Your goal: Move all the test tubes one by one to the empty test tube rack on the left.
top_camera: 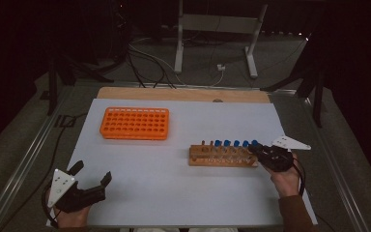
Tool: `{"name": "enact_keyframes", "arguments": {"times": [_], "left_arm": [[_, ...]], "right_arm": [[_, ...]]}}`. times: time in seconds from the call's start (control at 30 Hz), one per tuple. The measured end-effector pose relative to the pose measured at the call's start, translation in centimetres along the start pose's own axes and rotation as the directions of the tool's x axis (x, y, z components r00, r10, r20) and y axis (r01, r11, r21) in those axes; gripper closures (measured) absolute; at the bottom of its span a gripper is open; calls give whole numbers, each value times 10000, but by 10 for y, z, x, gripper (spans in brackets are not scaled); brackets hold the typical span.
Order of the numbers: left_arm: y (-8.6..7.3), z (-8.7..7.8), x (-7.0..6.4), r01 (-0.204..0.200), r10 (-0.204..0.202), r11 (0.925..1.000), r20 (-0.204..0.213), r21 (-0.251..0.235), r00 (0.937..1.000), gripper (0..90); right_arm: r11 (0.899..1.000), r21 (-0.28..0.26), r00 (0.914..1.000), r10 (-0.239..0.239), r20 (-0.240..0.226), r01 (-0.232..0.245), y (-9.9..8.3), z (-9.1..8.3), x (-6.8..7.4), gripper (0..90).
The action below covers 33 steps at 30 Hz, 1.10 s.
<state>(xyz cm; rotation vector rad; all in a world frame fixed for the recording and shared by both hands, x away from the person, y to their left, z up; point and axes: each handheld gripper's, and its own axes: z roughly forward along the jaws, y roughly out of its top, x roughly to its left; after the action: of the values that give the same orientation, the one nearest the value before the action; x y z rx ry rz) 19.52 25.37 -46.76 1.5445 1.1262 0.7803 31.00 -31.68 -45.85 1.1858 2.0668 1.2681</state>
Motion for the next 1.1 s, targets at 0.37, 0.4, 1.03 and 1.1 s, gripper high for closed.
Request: {"name": "enact_keyframes", "arguments": {"times": [0.37,0.4,1.03,1.1], "left_arm": [[1,3,-2,56,-56,10000,-31,50,10000,19],[5,6,-4,117,-117,9999,30,17,9999,19],[50,52,-70,-1155,1189,9928,1539,-307,9809,20],[54,59,-79,-1270,1317,9912,1811,-373,9746,20]], "right_arm": [[9991,-416,9997,57,217,-48,16,-13,2,770],[9989,-461,9998,60,213,-50,18,-14,2,770],[9940,-1069,9994,-183,302,215,55,-48,23,770],[9944,-1029,9997,-243,63,248,56,-47,27,770]]}}
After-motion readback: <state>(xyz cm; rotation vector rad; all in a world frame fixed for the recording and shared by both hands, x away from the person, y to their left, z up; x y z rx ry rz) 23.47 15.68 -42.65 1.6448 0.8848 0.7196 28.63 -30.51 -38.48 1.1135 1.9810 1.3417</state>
